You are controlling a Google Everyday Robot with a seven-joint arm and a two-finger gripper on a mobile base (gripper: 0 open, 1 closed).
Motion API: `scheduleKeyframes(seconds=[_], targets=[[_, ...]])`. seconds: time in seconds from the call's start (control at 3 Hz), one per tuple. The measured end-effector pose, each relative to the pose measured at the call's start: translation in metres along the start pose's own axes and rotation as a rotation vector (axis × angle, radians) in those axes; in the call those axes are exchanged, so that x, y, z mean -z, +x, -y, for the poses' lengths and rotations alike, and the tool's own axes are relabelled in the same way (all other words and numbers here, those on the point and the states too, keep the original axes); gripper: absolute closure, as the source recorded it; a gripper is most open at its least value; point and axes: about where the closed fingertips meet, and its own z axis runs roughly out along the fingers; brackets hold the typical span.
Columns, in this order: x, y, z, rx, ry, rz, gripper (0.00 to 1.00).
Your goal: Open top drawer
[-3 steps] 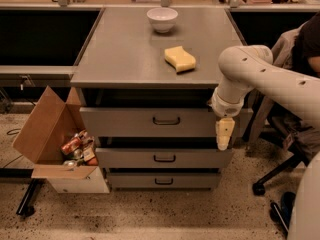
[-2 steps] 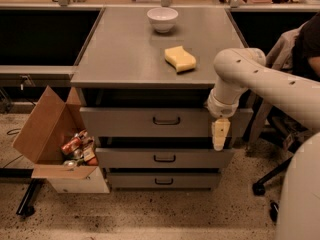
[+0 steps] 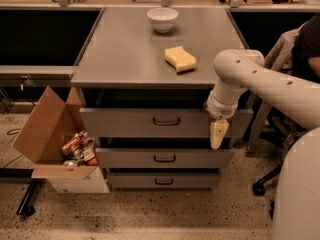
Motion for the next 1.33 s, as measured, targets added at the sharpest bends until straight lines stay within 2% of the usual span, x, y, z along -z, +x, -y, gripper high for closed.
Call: scheduleKeyframes(seconds=[0.67, 1.0, 1.33], targets=[[0.007, -0.001, 0.0, 0.0, 0.0, 0.0, 0.64], [0.014, -0.004, -0.022, 0.011, -0.003, 0.011, 0.92], [0.014, -0.004, -0.022, 0.011, -0.003, 0.011, 0.78]])
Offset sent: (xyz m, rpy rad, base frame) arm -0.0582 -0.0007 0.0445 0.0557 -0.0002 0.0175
